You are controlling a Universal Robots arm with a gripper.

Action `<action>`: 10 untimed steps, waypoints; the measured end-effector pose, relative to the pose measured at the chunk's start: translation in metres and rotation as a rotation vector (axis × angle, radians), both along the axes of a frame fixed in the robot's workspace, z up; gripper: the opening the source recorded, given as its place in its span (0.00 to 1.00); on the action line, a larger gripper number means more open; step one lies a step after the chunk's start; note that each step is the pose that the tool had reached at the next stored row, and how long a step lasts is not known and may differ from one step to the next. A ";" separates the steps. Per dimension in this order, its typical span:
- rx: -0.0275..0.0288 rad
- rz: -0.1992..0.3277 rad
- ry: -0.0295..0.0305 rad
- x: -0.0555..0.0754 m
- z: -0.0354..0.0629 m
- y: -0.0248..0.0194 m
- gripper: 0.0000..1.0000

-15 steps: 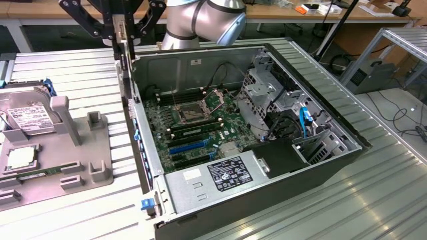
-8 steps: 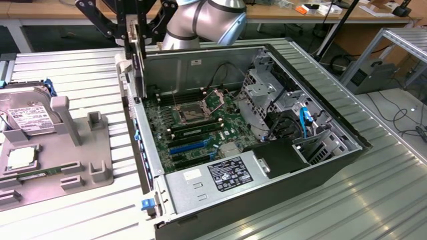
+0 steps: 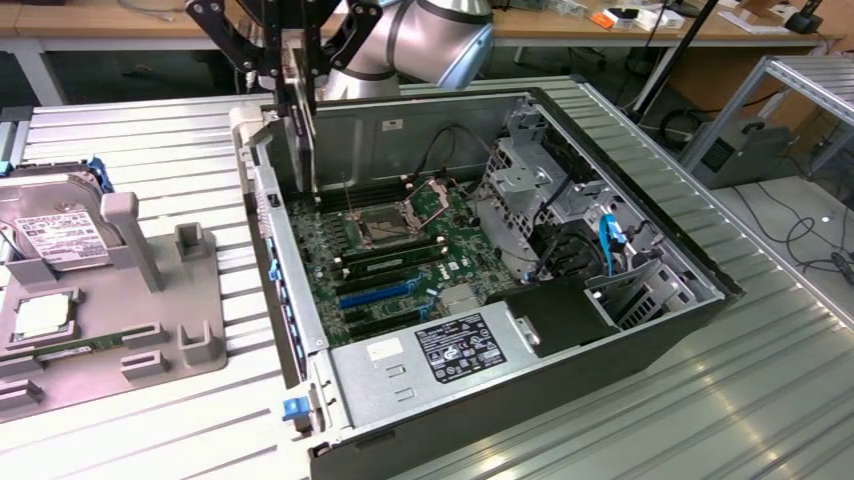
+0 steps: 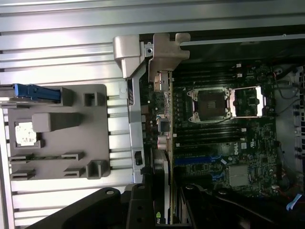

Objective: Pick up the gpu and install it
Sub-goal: 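Pick up the gpu and move the gpu toward the slot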

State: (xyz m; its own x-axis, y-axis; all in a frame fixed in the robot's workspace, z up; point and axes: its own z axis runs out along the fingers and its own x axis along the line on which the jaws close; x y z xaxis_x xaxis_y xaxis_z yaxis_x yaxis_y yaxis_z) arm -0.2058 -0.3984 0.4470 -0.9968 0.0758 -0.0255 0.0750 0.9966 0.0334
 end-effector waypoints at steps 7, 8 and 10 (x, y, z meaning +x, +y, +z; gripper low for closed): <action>-0.0002 0.000 0.0000 0.014 0.0000 0.0000 0.27; -0.0003 0.000 0.0000 0.019 0.0000 0.0000 0.27; -0.0003 0.000 0.0000 0.024 0.0000 0.0000 0.27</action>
